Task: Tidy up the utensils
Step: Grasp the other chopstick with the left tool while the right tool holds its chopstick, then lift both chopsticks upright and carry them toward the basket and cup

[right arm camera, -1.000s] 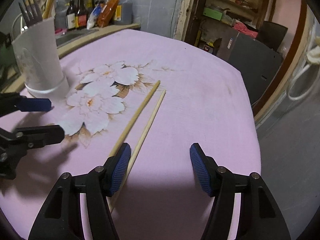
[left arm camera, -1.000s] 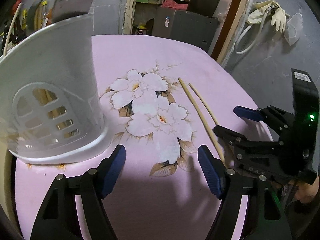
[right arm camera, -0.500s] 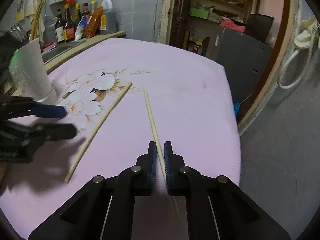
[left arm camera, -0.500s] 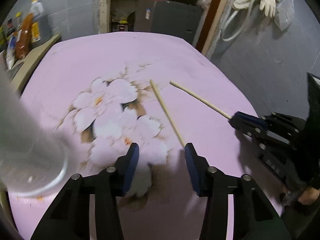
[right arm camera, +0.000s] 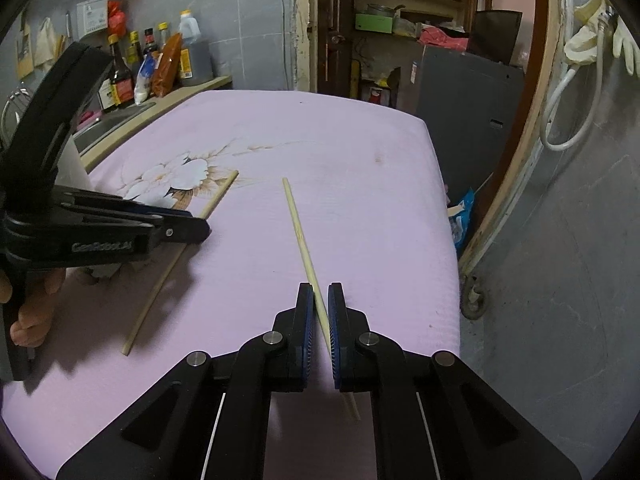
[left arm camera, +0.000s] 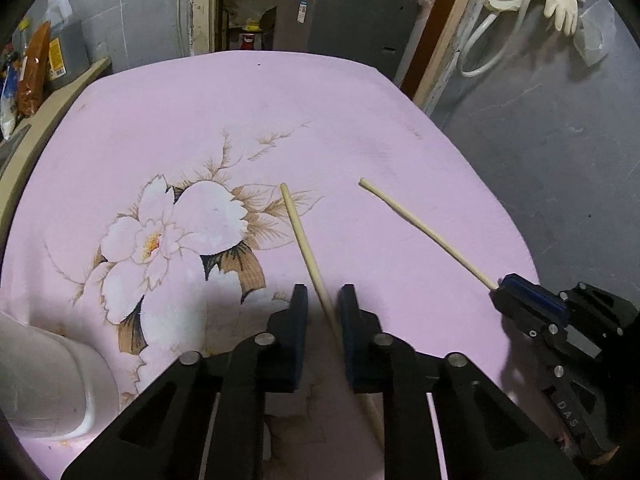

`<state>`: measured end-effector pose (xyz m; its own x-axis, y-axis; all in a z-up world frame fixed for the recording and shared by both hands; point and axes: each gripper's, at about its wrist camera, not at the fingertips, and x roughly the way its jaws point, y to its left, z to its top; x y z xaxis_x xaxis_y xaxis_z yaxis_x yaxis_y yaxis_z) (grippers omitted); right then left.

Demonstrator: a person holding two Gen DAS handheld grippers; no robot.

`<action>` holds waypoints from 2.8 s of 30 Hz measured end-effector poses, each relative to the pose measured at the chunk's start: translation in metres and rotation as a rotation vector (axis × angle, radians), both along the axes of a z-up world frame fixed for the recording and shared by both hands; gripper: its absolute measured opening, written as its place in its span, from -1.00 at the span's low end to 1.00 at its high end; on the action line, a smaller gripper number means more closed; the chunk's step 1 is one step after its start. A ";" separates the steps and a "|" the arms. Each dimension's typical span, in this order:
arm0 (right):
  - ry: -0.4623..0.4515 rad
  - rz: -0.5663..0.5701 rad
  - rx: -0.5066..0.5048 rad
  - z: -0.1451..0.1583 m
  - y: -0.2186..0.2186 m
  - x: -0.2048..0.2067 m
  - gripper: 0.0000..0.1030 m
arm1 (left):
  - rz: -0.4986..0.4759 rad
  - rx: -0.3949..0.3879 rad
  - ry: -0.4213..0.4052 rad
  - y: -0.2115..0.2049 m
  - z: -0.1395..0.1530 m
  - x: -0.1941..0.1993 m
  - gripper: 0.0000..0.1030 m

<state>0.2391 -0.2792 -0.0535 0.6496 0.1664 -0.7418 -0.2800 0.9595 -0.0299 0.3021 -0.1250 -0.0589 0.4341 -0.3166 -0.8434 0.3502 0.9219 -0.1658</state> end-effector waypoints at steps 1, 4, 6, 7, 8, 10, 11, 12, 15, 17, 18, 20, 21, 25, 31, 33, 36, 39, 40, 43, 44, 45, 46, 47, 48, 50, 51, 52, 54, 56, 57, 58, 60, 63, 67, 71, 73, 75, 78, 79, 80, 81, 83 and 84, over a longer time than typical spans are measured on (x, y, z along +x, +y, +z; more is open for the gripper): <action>0.002 0.000 0.007 0.000 0.000 0.000 -0.90 | -0.005 0.007 -0.005 0.001 0.000 -0.001 -0.87; 0.023 0.003 0.049 0.000 -0.005 0.004 -0.87 | -0.015 0.001 0.005 0.006 -0.001 -0.006 -0.88; 0.041 0.012 0.062 0.001 -0.005 0.008 -0.86 | -0.024 -0.005 0.013 0.009 -0.001 -0.011 -0.89; 0.052 0.020 0.065 0.002 -0.004 0.011 -0.83 | -0.029 -0.008 0.017 0.012 -0.001 -0.013 -0.89; 0.065 0.030 0.068 0.002 -0.002 0.014 -0.81 | -0.031 -0.009 0.021 0.012 -0.001 -0.016 -0.90; 0.084 0.048 0.070 0.003 0.000 0.022 -0.77 | -0.037 -0.015 0.030 0.013 -0.001 -0.019 -0.90; 0.094 0.057 0.067 0.003 0.002 0.026 -0.72 | -0.038 -0.016 0.033 0.013 -0.001 -0.020 -0.90; 0.107 0.074 0.064 0.002 0.005 0.032 -0.69 | -0.042 -0.016 0.035 0.014 -0.001 -0.021 -0.90; 0.144 0.111 0.047 0.002 0.012 0.050 -0.61 | -0.054 -0.007 0.031 0.011 -0.001 -0.027 -0.90; 0.173 0.129 0.032 0.001 0.018 0.067 -0.61 | -0.058 0.003 0.029 0.009 -0.001 -0.027 -0.89; 0.195 0.136 0.034 0.000 0.019 0.075 -0.61 | -0.055 0.004 0.033 0.008 -0.002 -0.027 -0.89; 0.239 0.140 0.051 -0.002 0.021 0.090 -0.61 | -0.054 0.003 0.041 0.007 -0.002 -0.025 -0.89; 0.259 0.142 0.059 -0.003 0.021 0.095 -0.61 | -0.054 0.001 0.044 0.007 -0.002 -0.024 -0.89; 0.295 0.139 0.062 -0.004 0.022 0.101 -0.59 | -0.048 0.001 0.047 0.003 -0.002 -0.020 -0.89; 0.299 0.127 0.001 0.000 0.033 0.096 -0.93 | -0.058 0.032 0.044 -0.001 -0.001 -0.025 -0.93; 0.282 0.118 0.040 0.003 0.031 0.090 -0.94 | -0.062 -0.012 0.054 0.002 0.001 -0.030 -0.95; 0.221 0.089 0.142 0.014 0.023 0.072 -0.94 | -0.083 -0.069 0.009 0.008 0.007 -0.044 -0.96; 0.095 0.077 0.224 0.032 0.014 0.041 -0.94 | -0.093 -0.098 -0.078 0.013 0.016 -0.064 -0.96; 0.031 0.074 0.239 0.039 0.012 0.026 -0.94 | -0.093 -0.112 -0.115 0.015 0.020 -0.073 -0.96; -0.147 0.068 0.247 0.057 0.013 -0.014 -0.94 | -0.079 -0.145 -0.237 0.024 0.034 -0.097 -0.96; -0.209 0.067 0.245 0.062 0.015 -0.028 -0.95 | -0.073 -0.165 -0.283 0.028 0.040 -0.105 -0.96; -0.248 0.067 0.251 0.066 0.019 -0.034 -0.95 | -0.065 -0.184 -0.332 0.033 0.046 -0.114 -0.96; -0.297 0.065 0.263 0.072 0.021 -0.044 -0.95 | -0.055 -0.195 -0.372 0.036 0.051 -0.120 -0.96; -0.347 0.058 0.279 0.078 0.023 -0.054 -0.95 | -0.034 -0.203 -0.427 0.041 0.058 -0.128 -0.96; -0.376 0.056 0.294 0.080 0.024 -0.057 -0.95 | -0.020 -0.207 -0.456 0.042 0.063 -0.131 -0.96; -0.442 0.053 0.341 0.091 0.029 -0.068 -0.95 | 0.022 -0.221 -0.525 0.051 0.076 -0.140 -0.95; -0.459 0.056 0.352 0.094 0.031 -0.070 -0.95 | 0.040 -0.227 -0.560 0.057 0.083 -0.144 -0.96; -0.483 0.063 0.359 0.099 0.036 -0.073 -0.95 | 0.058 -0.233 -0.597 0.063 0.089 -0.147 -0.96; -0.515 0.082 0.360 0.110 0.048 -0.074 -0.95 | 0.091 -0.250 -0.657 0.076 0.100 -0.153 -0.96; -0.530 0.107 0.370 0.120 0.055 -0.075 -0.95 | 0.118 -0.275 -0.707 0.091 0.112 -0.157 -0.95; -0.541 0.120 0.373 0.126 0.061 -0.074 -0.95 | 0.129 -0.282 -0.724 0.097 0.117 -0.157 -0.96; -0.550 0.131 0.381 0.131 0.065 -0.074 -0.95 | 0.139 -0.287 -0.739 0.104 0.122 -0.158 -0.96; -0.560 0.158 0.412 0.142 0.073 -0.074 -0.95 | 0.171 -0.291 -0.773 0.121 0.132 -0.154 -0.95; -0.578 0.210 0.467 0.160 0.087 -0.074 -0.95 | 0.229 -0.316 -0.804 0.150 0.144 -0.152 -0.96; -0.612 0.270 0.521 0.183 0.108 -0.071 -0.95 | 0.325 -0.340 -0.854 0.193 0.157 -0.149 -0.95; -0.658 0.315 0.568 0.200 0.127 -0.068 -0.95 | 0.411 -0.327 -0.892 0.230 0.166 -0.137 -0.95; -0.683 0.332 0.582 0.205 0.141 -0.064 -0.95 | 0.453 -0.325 -0.909 0.244 0.165 -0.133 -0.96; -0.696 0.339 0.591 0.206 0.149 -0.060 -0.95 | 0.483 -0.333 -0.917 0.257 0.163 -0.128 -0.95; -0.708 0.336 0.602 0.200 0.164 -0.049 -0.95 | 0.522 -0.357 -0.914 0.275 0.157 -0.119 -0.95; -0.713 0.330 0.603 0.198 0.169 -0.044 -0.95 | 0.537 -0.361 -0.911 0.279 0.154 -0.115 -0.96; -0.715 0.323 0.601 0.194 0.174 -0.039 -0.95 | 0.547 -0.363 -0.909 0.280 0.153 -0.113 -0.96; -0.713 0.319 0.604 0.190 0.176 -0.035 -0.95 | 0.555 -0.365 -0.907 0.284 0.150 -0.109 -0.95; -0.701 0.307 0.611 0.183 0.182 -0.026 -0.95 | 0.566 -0.352 -0.909 0.285 0.146 -0.105 -0.95; -0.697 0.304 0.613 0.179 0.184 -0.023 -0.95 | 0.567 -0.345 -0.911 0.284 0.144 -0.103 -0.95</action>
